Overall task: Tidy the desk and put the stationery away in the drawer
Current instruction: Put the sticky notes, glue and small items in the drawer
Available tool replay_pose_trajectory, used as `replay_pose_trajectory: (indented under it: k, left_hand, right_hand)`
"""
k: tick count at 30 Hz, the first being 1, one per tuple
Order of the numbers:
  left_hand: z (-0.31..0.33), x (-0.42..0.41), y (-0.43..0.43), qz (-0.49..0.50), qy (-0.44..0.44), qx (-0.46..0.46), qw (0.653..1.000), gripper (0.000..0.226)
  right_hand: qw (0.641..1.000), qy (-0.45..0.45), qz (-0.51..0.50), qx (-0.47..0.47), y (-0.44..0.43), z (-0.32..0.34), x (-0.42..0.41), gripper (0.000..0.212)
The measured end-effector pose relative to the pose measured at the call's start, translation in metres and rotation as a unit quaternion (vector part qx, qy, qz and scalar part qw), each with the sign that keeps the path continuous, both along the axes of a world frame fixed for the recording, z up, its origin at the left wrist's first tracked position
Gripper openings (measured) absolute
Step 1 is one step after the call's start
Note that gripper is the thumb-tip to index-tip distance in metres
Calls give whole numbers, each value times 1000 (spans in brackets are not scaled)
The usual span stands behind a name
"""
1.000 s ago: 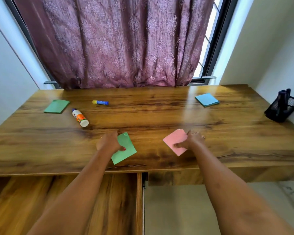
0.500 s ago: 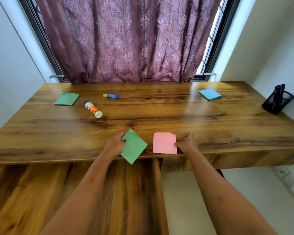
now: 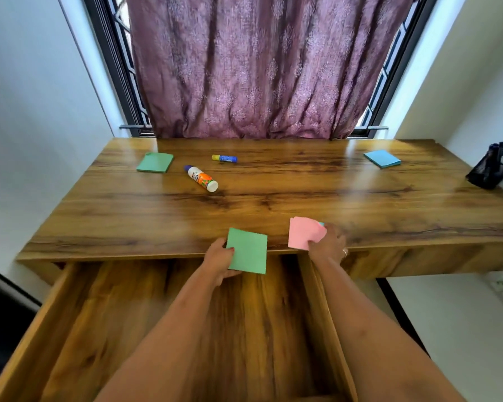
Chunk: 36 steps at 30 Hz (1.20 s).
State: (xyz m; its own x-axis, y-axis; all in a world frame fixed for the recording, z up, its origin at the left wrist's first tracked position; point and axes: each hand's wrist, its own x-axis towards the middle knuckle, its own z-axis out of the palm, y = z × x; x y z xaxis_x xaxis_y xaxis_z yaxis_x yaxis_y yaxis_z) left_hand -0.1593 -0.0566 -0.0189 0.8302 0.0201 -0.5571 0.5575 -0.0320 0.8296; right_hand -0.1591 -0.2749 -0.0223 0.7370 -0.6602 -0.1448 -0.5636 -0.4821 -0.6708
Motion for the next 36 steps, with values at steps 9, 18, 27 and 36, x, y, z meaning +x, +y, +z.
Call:
replay_pose_trajectory:
  k: [9,18,27,36]
  left_hand:
    - [-9,-31,30,56,47,-133,988,36]
    - [-54,-87,66,18,121,-76,990,38]
    - [-81,-137,51,-80,173,40,981,15]
    - [-83,-154,50,-249,40,312,916,41]
  right_hand:
    - [919,-53,-78,382,10,10,-19,70]
    - [947,45,35,315,44,-11,-115,38]
    - [960,257,102,42,58,-51,-173,29]
    - [930,317,132,-133,64,-56,-187,30]
